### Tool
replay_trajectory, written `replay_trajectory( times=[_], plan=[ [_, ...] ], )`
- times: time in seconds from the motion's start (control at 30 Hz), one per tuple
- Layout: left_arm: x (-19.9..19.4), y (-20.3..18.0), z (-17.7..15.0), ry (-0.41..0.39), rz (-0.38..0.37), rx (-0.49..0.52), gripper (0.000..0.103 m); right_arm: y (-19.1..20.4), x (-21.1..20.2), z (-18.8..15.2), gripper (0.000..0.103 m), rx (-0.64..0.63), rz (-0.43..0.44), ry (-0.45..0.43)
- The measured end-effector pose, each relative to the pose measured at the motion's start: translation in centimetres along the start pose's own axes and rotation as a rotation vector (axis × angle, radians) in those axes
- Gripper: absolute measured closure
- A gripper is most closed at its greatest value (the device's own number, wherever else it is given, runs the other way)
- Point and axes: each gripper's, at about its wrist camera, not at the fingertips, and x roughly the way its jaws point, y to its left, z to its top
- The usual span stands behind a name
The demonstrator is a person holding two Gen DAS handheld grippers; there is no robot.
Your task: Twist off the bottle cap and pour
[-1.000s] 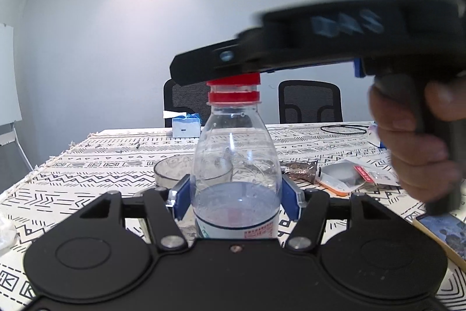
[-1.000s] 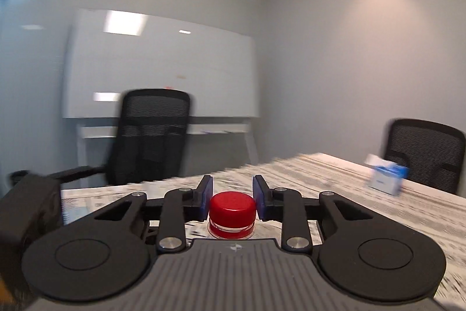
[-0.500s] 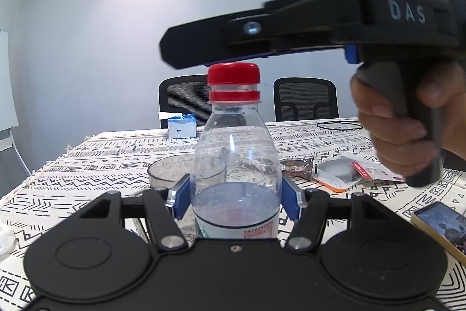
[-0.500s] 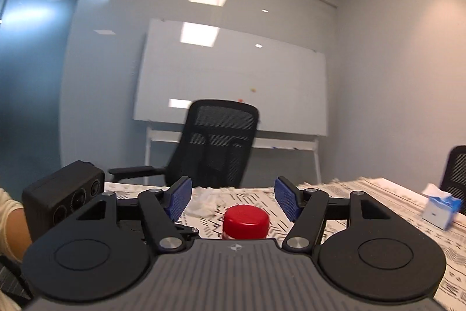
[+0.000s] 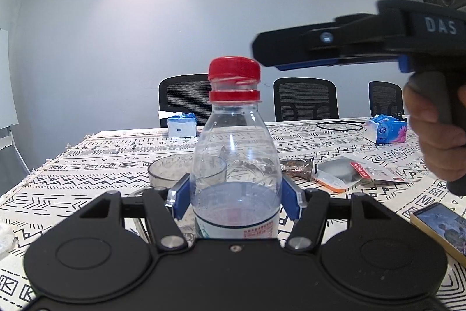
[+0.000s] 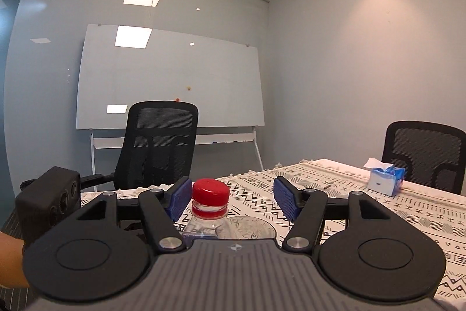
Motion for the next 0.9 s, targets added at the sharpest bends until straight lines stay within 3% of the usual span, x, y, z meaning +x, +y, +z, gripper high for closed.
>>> replay_trajectory(
  times=[0.17, 0.23, 0.3, 0.53, 0.73, 0.9],
  plan=[
    [0.1, -0.1, 0.1, 0.001, 0.004, 0.003, 0.038, 0.8, 1.2, 0.0, 0.044, 0.004, -0.004, 0.001],
    [0.2, -0.1, 0.1, 0.002, 0.005, 0.004, 0.038, 0.8, 2.0, 0.1, 0.054, 0.026, -0.002, 0.012],
    [0.2, -0.1, 0.1, 0.002, 0.006, 0.005, 0.038, 0.6, 2.4, 0.0, 0.074, 0.054, 0.031, 0.021],
    [0.0, 0.1, 0.0, 0.004, 0.004, 0.003, 0.038, 0.8, 1.4, 1.1, 0.073, 0.088, 0.015, -0.041],
    [0.0, 0.1, 0.0, 0.004, 0.003, 0.001, 0.037, 0.2, 0.7, 1.2, 0.073, 0.158, -0.159, -0.031],
    [0.0, 0.1, -0.1, 0.003, 0.007, 0.002, 0.037, -1.4, 0.5, -1.3, 0.073, 0.262, -0.359, 0.062]
  ],
)
